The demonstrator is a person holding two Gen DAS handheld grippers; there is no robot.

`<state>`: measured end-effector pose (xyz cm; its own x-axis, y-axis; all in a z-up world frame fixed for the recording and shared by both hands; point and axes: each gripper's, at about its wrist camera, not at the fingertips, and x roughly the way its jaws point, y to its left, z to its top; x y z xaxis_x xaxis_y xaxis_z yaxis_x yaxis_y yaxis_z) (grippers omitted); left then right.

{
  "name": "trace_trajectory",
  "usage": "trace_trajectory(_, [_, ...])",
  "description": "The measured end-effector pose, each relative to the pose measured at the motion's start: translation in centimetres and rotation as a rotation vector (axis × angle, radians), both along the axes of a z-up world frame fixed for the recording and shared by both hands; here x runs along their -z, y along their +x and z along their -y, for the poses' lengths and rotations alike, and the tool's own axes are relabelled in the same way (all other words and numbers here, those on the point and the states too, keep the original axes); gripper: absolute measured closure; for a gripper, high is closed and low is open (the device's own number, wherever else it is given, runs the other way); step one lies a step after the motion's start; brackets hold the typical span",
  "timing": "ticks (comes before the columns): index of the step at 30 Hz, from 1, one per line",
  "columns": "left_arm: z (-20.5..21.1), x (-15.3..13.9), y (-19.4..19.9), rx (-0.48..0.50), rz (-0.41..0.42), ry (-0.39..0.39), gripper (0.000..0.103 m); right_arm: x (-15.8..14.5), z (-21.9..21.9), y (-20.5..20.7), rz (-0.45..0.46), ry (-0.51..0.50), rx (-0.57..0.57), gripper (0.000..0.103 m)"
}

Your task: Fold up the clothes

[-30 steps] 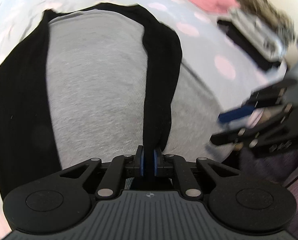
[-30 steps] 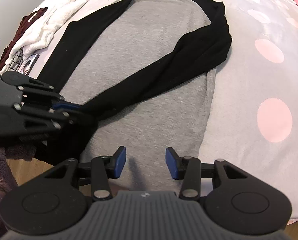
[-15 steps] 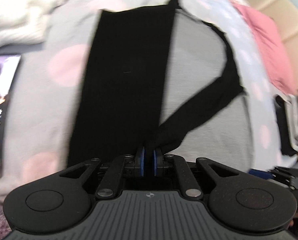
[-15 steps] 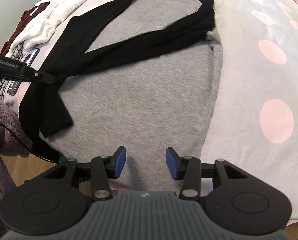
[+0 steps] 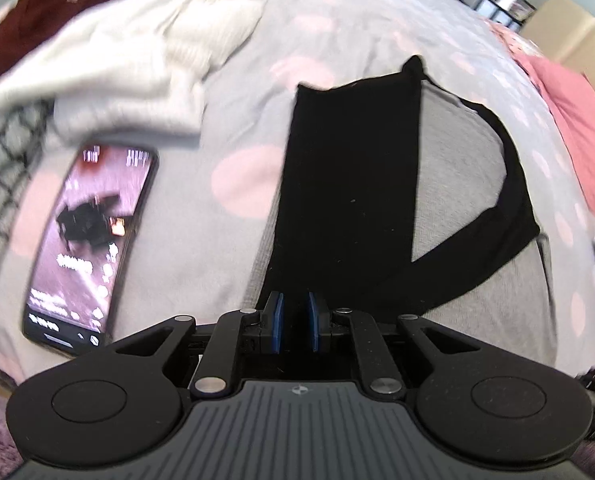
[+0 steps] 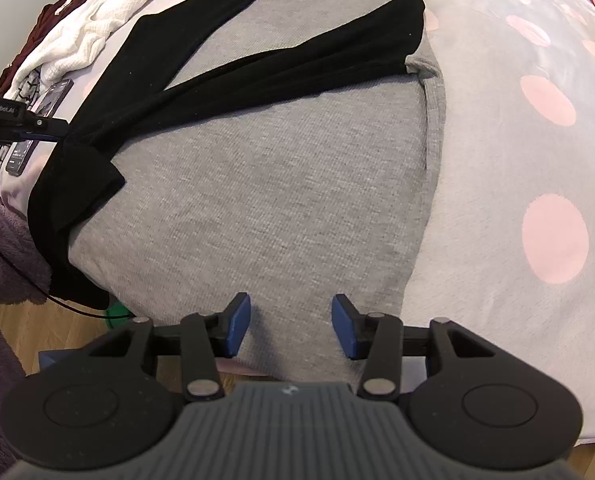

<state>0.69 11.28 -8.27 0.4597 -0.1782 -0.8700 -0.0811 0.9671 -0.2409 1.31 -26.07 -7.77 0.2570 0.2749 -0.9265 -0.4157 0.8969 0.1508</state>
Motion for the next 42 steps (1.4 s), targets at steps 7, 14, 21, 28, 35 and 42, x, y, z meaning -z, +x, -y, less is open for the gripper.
trace_trajectory(7, [6.2, -1.3, -2.8, 0.283, 0.138, 0.167, 0.080, -0.5, -0.9, 0.0, 0.016, 0.011, -0.028, 0.051])
trace_trajectory(14, [9.8, 0.5, -3.2, 0.435, 0.119, 0.263, 0.079, -0.3, -1.2, 0.0, 0.013, 0.005, -0.034, 0.050])
trace_trajectory(21, [9.7, 2.1, -2.7, 0.431, 0.057, 0.284, 0.083, -0.3, -1.1, -0.2, 0.018, 0.003, -0.025, 0.049])
trace_trajectory(28, [8.6, 0.4, -3.1, 0.377, 0.103, 0.286, 0.103, -0.5, -1.1, -0.3, 0.029, 0.004, -0.029, 0.049])
trace_trajectory(35, [8.3, -0.6, -4.1, 0.373, 0.144, 0.355, 0.103, -0.9, -1.8, -0.3, 0.039, 0.007, -0.055, 0.048])
trace_trajectory(42, [8.8, -0.9, -4.9, 0.424, 0.184, 0.350, 0.103, -1.2, -3.0, -0.3, 0.057, 0.005, -0.095, 0.042])
